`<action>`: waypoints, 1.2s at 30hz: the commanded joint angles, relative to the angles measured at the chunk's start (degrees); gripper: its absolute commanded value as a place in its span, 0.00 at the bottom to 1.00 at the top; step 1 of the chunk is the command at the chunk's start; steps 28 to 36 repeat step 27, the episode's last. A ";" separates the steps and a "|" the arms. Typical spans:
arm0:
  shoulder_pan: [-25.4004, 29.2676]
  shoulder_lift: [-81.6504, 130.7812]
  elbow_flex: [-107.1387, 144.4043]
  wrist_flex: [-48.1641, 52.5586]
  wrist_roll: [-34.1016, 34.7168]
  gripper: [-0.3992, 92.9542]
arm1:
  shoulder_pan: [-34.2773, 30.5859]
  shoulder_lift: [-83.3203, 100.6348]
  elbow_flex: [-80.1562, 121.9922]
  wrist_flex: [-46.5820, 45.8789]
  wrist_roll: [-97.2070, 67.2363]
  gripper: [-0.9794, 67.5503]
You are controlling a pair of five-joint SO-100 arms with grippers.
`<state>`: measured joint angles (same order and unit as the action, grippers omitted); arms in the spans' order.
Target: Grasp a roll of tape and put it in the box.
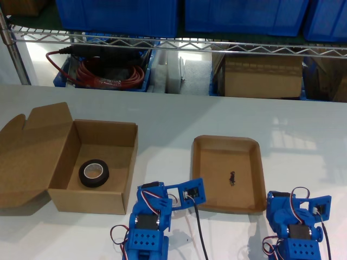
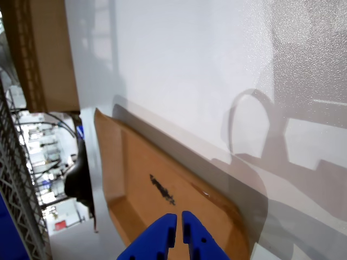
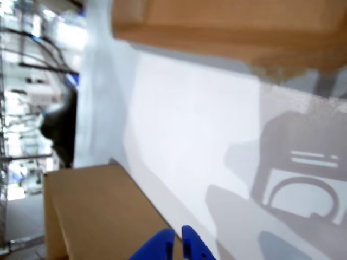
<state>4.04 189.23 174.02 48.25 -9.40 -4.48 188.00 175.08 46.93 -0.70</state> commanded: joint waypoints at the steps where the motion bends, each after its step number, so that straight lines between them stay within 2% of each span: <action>1: 0.26 1.14 2.55 -0.88 -0.44 0.00 | -0.18 0.35 0.79 -0.26 0.18 0.02; 36: 0.53 1.23 2.81 -0.79 0.44 0.00 | -0.18 0.35 0.79 -0.26 0.18 0.02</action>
